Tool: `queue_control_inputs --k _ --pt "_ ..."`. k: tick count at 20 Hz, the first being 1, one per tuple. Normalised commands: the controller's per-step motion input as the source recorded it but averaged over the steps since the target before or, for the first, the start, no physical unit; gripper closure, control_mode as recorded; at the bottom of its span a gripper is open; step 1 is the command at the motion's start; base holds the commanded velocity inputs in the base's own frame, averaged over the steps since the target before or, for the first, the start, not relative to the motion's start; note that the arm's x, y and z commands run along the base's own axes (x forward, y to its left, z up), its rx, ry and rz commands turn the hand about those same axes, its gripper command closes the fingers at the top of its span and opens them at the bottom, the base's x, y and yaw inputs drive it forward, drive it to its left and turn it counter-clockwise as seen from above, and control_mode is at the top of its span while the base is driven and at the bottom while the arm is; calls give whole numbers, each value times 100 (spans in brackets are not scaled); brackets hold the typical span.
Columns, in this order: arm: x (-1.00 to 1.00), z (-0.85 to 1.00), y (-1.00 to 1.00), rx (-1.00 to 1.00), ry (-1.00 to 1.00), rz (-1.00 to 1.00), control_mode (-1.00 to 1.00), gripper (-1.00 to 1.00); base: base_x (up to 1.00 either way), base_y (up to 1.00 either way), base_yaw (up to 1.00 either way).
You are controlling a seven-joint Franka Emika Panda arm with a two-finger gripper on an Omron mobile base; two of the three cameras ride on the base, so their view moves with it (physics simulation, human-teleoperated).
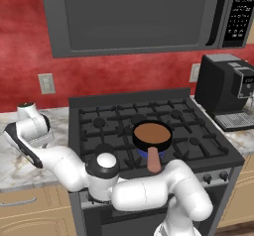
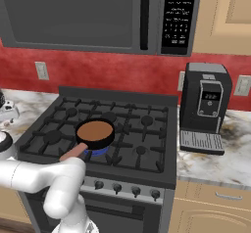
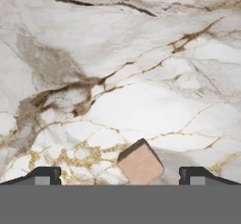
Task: Pick up the sugar cube(s) and place them in the saucepan with hot chocolate.
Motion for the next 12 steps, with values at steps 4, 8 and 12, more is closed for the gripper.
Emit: queue_control_inputs --k 4,8,12 --pt "0 -26 -8 0 -4 0 -100 -100 0 0 0" --pt "2 -40 -21 0 0 0 -100 -100 0 0 0" --pt "11 -13 -4 0 0 0 -100 -100 0 0 0"
